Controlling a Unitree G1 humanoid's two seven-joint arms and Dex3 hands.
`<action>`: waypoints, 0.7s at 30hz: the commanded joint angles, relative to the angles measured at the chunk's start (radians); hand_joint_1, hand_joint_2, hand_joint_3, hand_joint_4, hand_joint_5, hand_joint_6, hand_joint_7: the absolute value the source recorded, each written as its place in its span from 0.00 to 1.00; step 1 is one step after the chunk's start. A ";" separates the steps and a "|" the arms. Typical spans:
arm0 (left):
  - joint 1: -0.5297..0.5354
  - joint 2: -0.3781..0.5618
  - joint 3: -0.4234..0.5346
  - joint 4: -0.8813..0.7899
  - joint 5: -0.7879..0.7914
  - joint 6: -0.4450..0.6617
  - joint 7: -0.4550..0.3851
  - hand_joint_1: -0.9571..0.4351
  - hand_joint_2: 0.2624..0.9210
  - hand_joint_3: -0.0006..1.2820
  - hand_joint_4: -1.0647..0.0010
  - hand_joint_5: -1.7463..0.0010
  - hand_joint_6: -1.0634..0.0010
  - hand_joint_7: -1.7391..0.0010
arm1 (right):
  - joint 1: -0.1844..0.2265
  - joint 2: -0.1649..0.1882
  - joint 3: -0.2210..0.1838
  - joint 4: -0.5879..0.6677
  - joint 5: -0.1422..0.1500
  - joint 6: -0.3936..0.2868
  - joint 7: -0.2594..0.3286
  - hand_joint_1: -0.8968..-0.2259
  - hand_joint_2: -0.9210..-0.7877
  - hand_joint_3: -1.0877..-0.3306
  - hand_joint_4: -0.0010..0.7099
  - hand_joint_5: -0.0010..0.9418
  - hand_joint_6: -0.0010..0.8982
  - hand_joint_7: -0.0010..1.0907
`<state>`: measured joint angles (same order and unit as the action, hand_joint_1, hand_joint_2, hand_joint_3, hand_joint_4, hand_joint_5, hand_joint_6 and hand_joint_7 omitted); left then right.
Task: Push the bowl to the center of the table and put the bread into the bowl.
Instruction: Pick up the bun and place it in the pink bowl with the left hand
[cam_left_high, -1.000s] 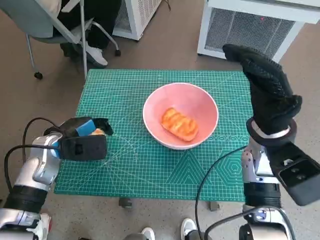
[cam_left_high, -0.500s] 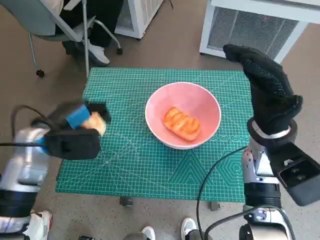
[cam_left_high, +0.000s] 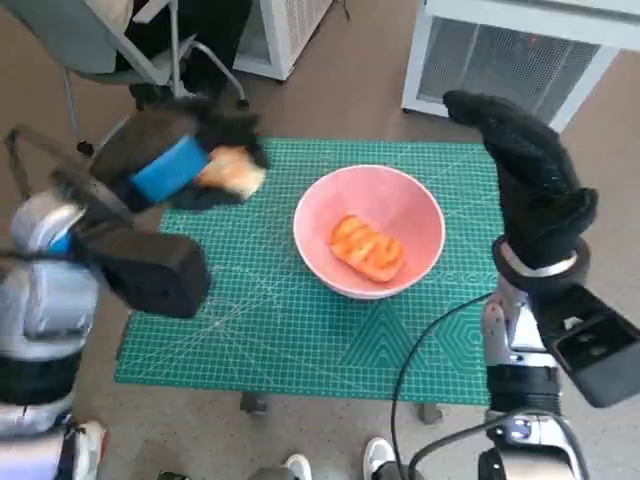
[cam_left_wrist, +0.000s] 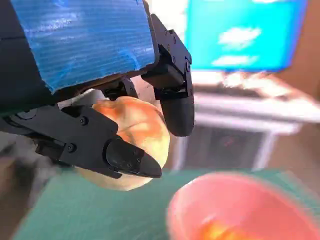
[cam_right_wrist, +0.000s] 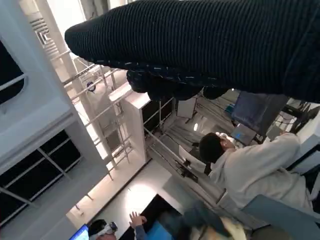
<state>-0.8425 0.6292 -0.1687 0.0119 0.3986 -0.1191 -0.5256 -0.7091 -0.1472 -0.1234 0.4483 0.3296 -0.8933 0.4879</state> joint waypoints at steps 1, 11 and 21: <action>-0.091 -0.080 -0.079 0.107 0.027 -0.093 0.028 0.69 1.00 0.08 0.40 0.32 0.46 0.27 | -0.003 0.006 -0.002 0.025 0.004 -0.009 0.007 0.49 0.00 0.29 0.00 0.51 0.00 0.58; -0.225 -0.235 -0.188 0.345 0.104 -0.130 0.074 0.69 1.00 0.06 0.35 0.36 0.45 0.28 | -0.005 0.010 -0.002 0.035 -0.002 -0.021 0.002 0.48 0.00 0.30 0.00 0.50 0.00 0.58; -0.277 -0.364 -0.270 0.569 0.168 -0.077 0.090 0.66 0.96 0.15 0.56 0.47 0.67 0.38 | 0.007 -0.005 -0.003 0.021 -0.012 -0.019 0.001 0.48 0.00 0.28 0.00 0.48 0.00 0.58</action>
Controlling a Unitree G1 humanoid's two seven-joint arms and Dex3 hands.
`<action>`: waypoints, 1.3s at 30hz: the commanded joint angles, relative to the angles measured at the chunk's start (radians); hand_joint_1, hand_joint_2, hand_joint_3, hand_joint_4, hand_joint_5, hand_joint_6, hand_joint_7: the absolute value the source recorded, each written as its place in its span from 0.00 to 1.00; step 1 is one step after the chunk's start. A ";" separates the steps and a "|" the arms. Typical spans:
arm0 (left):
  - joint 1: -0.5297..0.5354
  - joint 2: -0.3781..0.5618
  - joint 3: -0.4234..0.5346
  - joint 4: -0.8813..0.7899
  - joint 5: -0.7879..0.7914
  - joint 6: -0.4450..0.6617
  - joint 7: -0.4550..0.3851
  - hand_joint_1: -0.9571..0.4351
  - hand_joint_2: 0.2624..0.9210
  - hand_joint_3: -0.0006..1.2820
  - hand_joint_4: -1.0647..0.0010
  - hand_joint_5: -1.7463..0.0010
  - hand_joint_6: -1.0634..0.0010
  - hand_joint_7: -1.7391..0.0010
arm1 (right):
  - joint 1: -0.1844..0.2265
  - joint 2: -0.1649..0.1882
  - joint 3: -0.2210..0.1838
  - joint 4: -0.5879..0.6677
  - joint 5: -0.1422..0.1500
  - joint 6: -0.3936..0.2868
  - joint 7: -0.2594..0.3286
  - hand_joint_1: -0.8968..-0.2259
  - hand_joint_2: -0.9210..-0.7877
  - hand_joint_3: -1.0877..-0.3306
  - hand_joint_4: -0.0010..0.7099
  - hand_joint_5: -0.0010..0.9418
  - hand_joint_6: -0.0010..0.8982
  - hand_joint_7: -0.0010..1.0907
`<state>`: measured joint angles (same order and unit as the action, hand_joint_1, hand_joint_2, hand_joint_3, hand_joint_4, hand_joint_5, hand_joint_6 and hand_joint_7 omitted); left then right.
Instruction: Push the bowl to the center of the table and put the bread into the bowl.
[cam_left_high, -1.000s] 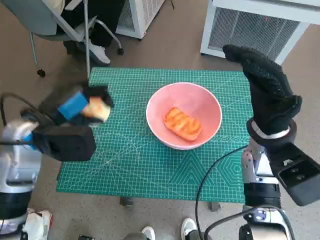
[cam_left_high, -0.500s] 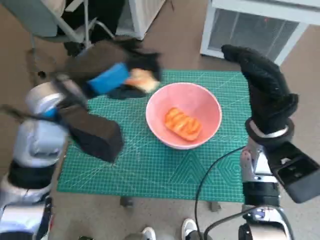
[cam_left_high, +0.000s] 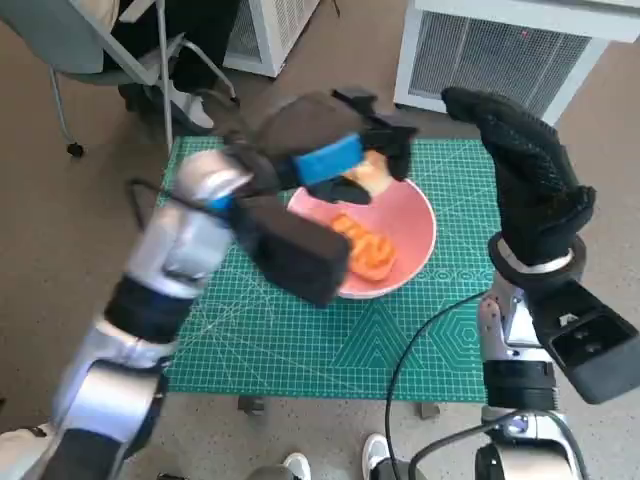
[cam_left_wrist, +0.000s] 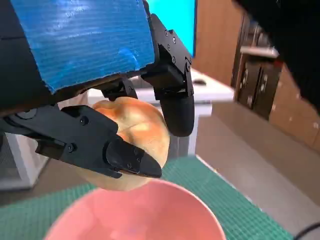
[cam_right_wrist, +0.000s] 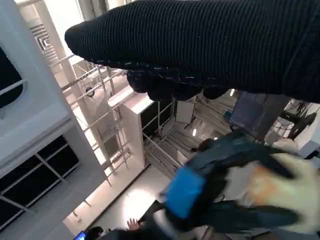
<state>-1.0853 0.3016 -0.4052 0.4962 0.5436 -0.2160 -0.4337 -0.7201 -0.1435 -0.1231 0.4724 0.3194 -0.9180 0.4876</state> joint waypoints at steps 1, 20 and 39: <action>-0.038 -0.043 -0.045 0.112 0.028 0.024 -0.013 0.65 0.96 0.14 0.58 0.57 0.68 0.47 | 0.021 -0.011 -0.003 -0.006 0.000 0.009 0.002 0.48 0.00 0.28 0.00 0.48 0.00 0.58; -0.027 -0.044 -0.069 0.223 0.039 0.058 -0.079 0.37 0.91 0.00 1.00 1.00 0.88 1.00 | 0.044 -0.017 -0.019 -0.044 0.007 0.029 -0.012 0.46 0.00 0.29 0.00 0.47 0.00 0.56; 0.225 -0.025 0.362 -0.081 -0.479 -0.150 0.015 0.37 0.99 0.03 1.00 1.00 0.89 0.97 | -0.012 -0.039 -0.051 -0.010 0.035 0.031 0.000 0.51 0.00 0.39 0.05 0.43 0.00 0.57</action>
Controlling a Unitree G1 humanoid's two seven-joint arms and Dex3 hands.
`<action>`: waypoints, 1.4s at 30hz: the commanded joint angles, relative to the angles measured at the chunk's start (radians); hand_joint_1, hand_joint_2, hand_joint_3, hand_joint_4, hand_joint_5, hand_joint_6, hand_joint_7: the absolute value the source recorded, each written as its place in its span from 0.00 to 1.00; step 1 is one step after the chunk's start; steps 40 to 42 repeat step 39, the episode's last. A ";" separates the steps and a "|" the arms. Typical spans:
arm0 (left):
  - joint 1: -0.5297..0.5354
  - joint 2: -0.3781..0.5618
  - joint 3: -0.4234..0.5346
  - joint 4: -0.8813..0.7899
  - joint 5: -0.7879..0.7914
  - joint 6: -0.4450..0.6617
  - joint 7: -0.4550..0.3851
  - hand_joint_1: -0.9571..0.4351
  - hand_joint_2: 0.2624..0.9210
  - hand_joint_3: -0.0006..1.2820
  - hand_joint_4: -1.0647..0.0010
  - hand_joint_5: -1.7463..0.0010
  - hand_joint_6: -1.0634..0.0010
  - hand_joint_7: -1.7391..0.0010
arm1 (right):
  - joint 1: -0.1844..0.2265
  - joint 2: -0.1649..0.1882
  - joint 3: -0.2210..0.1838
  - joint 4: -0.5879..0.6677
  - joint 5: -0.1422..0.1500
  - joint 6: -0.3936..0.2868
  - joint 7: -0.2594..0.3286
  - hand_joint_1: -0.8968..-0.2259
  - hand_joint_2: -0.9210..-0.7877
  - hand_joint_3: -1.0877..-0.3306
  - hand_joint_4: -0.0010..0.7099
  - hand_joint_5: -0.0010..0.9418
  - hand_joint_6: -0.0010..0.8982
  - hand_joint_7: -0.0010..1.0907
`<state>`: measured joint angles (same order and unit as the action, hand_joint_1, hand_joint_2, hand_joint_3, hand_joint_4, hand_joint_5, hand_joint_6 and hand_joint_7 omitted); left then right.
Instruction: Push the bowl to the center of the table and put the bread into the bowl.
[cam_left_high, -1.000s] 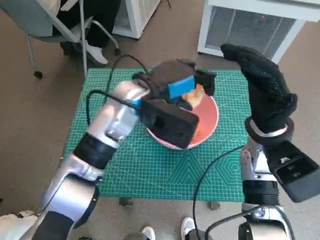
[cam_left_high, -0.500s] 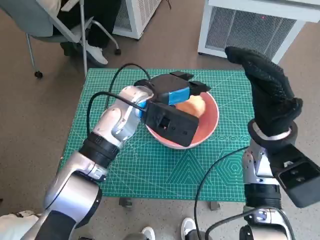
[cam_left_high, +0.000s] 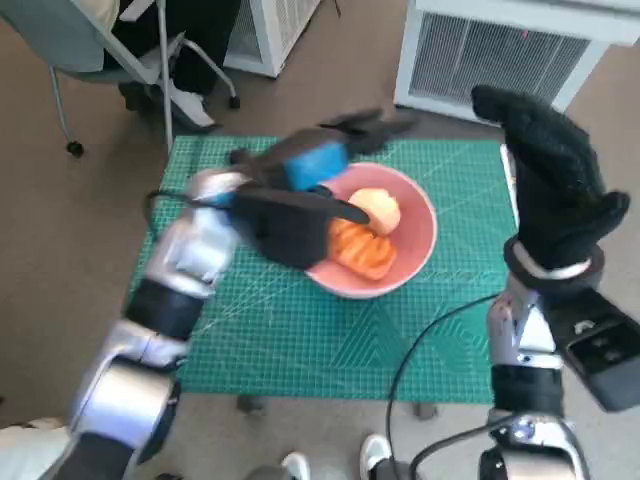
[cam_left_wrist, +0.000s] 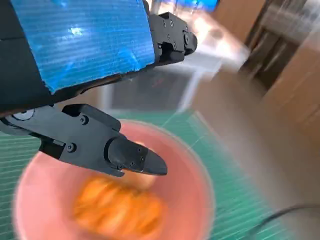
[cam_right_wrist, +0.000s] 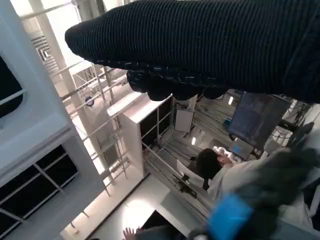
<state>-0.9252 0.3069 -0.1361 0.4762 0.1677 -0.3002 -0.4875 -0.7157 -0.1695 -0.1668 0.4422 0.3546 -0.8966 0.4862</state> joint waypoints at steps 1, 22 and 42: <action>0.085 -0.050 0.116 -0.073 -0.136 -0.094 0.090 0.35 0.99 0.05 1.00 1.00 0.87 0.97 | -0.022 -0.013 -0.008 0.020 -0.003 0.013 -0.002 0.51 0.00 0.38 0.07 0.41 0.00 0.57; 0.277 -0.149 0.199 -0.192 -0.330 -0.317 0.172 0.23 1.00 0.29 0.86 0.98 0.77 0.96 | -0.082 0.015 0.022 0.007 -0.074 0.061 -0.084 0.49 0.00 0.37 0.23 0.21 0.00 0.58; 0.321 -0.175 0.197 -0.199 -0.333 -0.360 0.158 0.26 1.00 0.28 0.86 0.99 0.75 0.97 | -0.094 0.013 0.038 0.046 -0.067 0.061 -0.055 0.51 0.00 0.37 0.26 0.18 0.00 0.58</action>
